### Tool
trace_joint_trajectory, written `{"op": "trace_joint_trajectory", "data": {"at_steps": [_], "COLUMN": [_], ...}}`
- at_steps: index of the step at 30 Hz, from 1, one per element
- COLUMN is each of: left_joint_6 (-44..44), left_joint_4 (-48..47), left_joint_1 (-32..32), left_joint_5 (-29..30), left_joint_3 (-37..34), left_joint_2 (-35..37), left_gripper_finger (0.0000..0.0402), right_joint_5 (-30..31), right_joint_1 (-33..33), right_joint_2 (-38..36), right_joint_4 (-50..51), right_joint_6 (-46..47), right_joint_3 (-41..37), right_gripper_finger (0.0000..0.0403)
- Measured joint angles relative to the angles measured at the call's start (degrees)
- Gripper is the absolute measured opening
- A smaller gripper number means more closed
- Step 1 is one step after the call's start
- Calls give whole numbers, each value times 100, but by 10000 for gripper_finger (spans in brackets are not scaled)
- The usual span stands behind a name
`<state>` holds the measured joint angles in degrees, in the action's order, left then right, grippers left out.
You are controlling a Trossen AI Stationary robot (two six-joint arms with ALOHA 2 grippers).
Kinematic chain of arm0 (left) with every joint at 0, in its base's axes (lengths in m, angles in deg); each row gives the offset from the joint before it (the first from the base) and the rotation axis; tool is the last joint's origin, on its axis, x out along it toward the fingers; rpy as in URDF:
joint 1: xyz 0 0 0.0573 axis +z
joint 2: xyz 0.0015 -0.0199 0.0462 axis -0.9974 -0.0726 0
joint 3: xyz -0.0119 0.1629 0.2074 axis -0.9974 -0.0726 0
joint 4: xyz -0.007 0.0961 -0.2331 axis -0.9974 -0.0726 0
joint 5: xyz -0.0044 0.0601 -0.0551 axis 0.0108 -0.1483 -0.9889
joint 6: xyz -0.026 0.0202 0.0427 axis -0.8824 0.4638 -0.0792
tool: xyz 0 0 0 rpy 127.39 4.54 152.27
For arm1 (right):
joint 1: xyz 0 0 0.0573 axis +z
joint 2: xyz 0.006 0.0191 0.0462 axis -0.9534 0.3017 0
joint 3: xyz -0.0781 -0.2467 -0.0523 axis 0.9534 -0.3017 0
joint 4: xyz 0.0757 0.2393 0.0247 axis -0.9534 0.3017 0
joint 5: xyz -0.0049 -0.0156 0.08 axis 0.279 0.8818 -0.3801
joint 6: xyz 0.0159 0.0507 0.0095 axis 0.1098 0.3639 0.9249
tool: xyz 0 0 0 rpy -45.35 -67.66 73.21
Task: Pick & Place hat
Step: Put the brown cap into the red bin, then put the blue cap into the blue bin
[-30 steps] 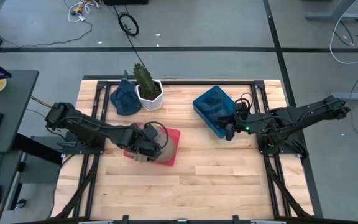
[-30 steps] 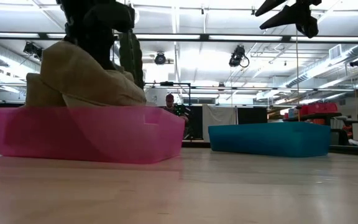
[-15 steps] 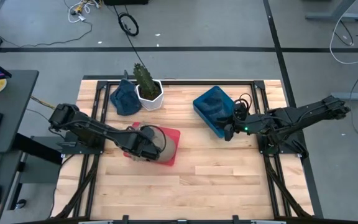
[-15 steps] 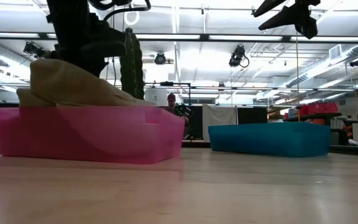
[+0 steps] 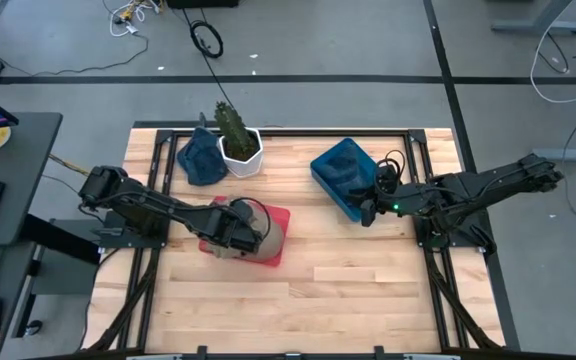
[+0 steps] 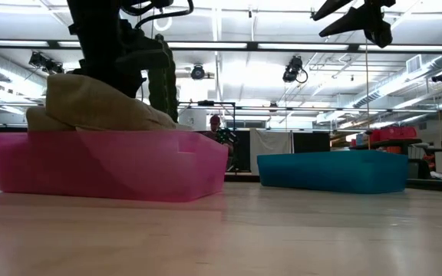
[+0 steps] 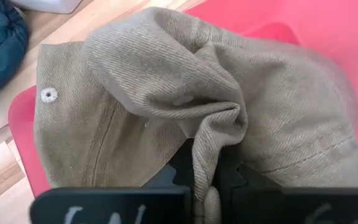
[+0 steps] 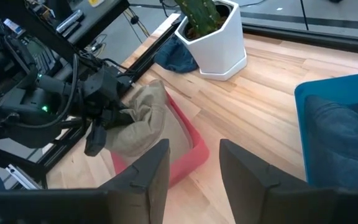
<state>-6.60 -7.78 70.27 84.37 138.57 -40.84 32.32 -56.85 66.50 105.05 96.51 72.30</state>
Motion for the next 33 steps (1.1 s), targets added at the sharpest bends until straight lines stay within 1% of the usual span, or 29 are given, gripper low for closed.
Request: {"op": "trace_joint_trajectory", "data": {"at_steps": [3,7,10,14,17,20,22,24,27,30,33], "left_joint_6": [3,7,8,31,250,391,411,413,295,-108,-534], "left_joint_4": [3,37,64,60,61,68,84,65,-70,-762,-1869], "left_joint_1": [-3,-37,-77,-80,-73,-56,-27,14,141,275,384], "left_joint_5": [-40,-295,-393,-456,-450,-448,-447,-434,-384,-128,231], "left_joint_3": [0,0,14,88,148,216,288,298,310,309,308], "left_joint_2": [2,73,217,516,808,1106,1272,1431,1621,1808,2006], "left_gripper_finger": [29,65,106,173,221,260,278,289,293,285,269], "right_joint_5": [0,-5,-14,-138,-166,-166,-211,-252,-260,-265,-269], "right_joint_1": [0,-1,-1,0,0,0,0,0,0,0,0], "right_joint_2": [0,0,0,0,0,0,-2,-2,-2,-2,-2], "right_joint_4": [-4,-4,-4,-6,-2,0,5,15,43,41,39], "right_joint_6": [16,17,27,33,20,16,13,-26,-25,6,31], "right_joint_3": [0,0,0,0,0,0,0,1,2,2,2], "right_gripper_finger": [141,142,150,170,185,199,206,211,217,220,220]}}
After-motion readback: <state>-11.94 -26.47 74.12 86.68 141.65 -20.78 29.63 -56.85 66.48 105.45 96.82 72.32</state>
